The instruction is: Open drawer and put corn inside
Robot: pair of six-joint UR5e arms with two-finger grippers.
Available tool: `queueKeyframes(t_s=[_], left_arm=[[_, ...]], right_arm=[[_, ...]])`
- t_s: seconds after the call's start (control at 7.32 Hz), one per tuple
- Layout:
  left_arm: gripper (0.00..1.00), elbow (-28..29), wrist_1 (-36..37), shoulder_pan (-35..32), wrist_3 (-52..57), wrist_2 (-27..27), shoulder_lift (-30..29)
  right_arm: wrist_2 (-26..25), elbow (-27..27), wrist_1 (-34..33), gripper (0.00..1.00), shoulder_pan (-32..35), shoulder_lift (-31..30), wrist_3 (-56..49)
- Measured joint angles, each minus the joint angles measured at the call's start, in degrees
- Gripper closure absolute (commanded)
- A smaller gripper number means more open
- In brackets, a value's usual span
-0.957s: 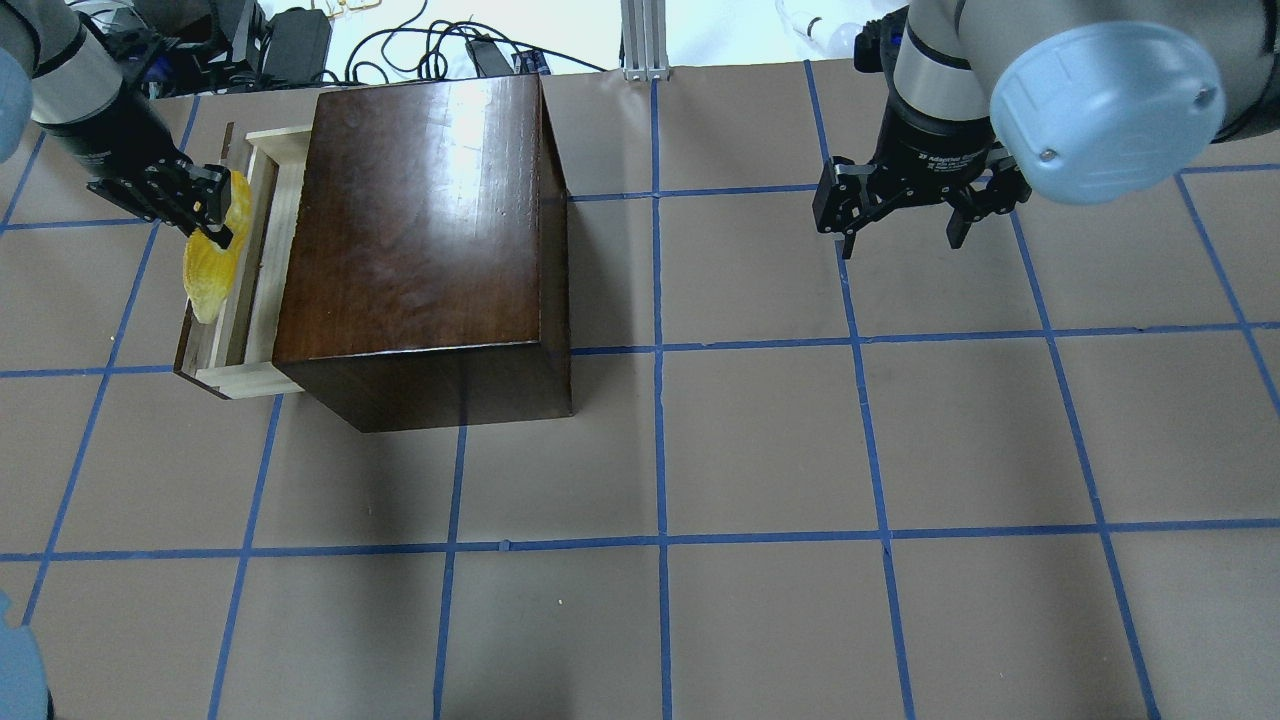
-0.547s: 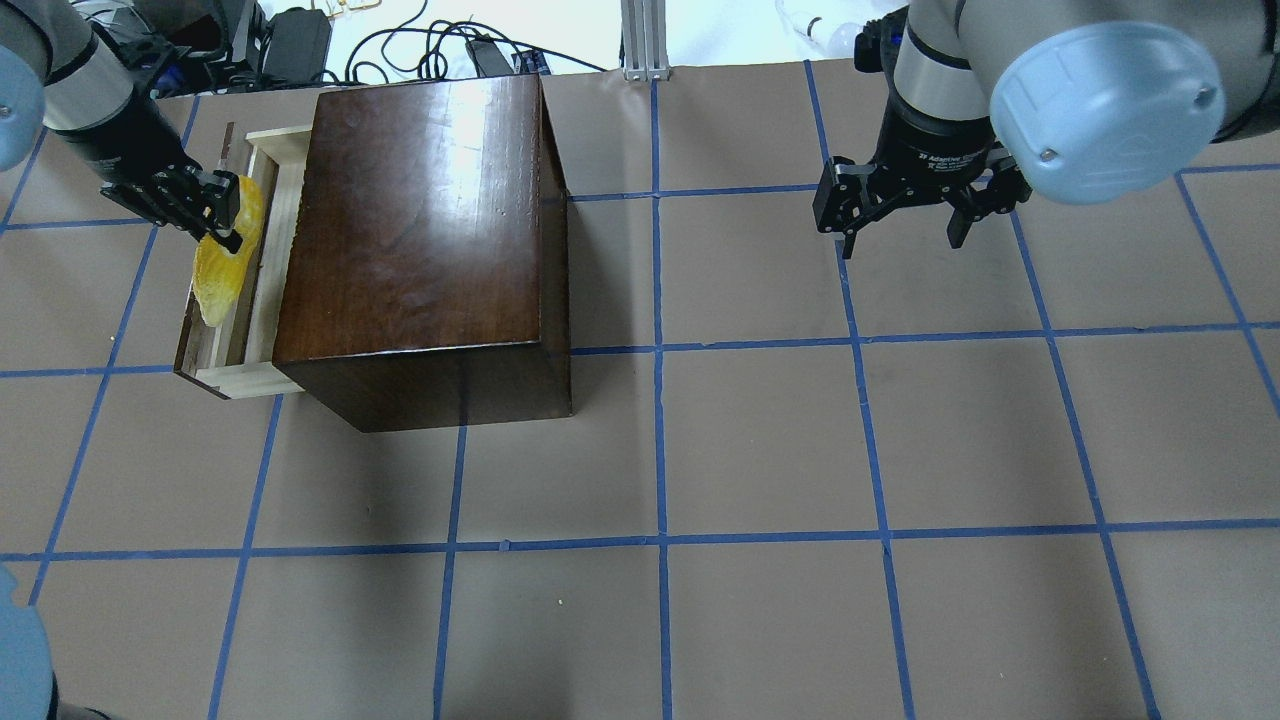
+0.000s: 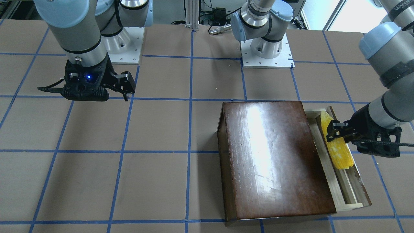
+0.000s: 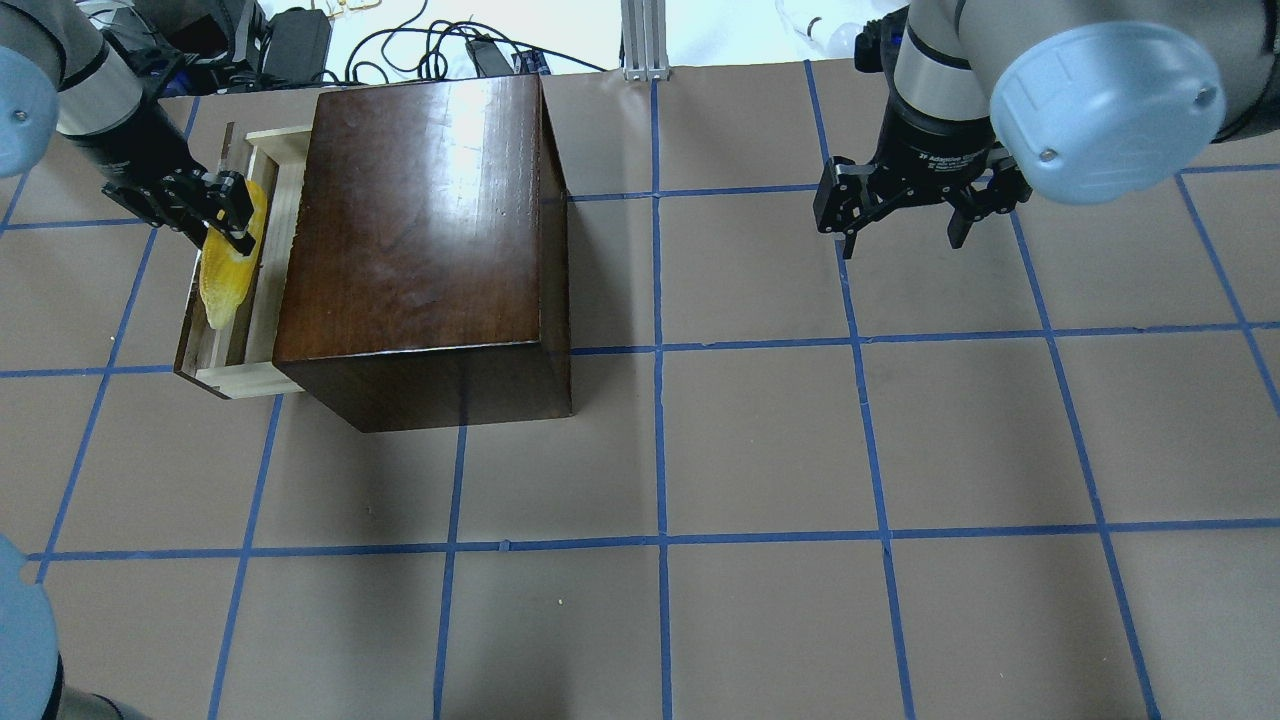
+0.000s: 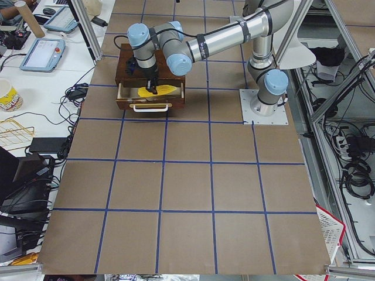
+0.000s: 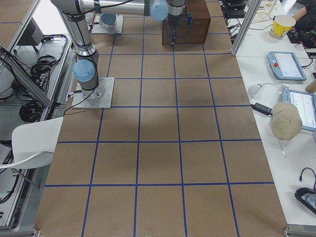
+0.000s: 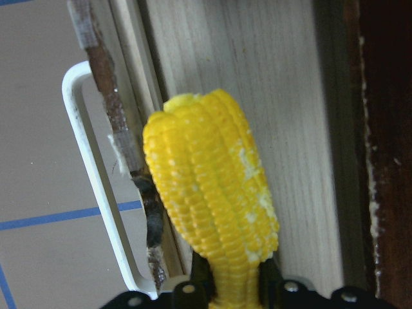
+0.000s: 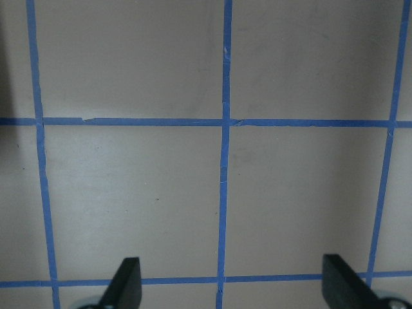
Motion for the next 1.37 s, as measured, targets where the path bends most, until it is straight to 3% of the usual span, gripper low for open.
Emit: queueKeyframes(t_s=[0.41,0.68,1.37], left_arm=[[0.04,0.6,-1.1,0.0,-0.1,0.1,2.6],[0.02,2.6,-5.8,-0.2,-0.9,-1.2,5.8],[0.0,4.0,-10.9,-1.6,-10.3,-5.1,12.0]], right_arm=[[0.0,0.0,0.0,0.0,0.0,0.0,0.0],[0.0,0.0,0.0,0.0,0.0,0.0,0.0],[0.0,0.0,0.0,0.0,0.0,0.0,0.0]])
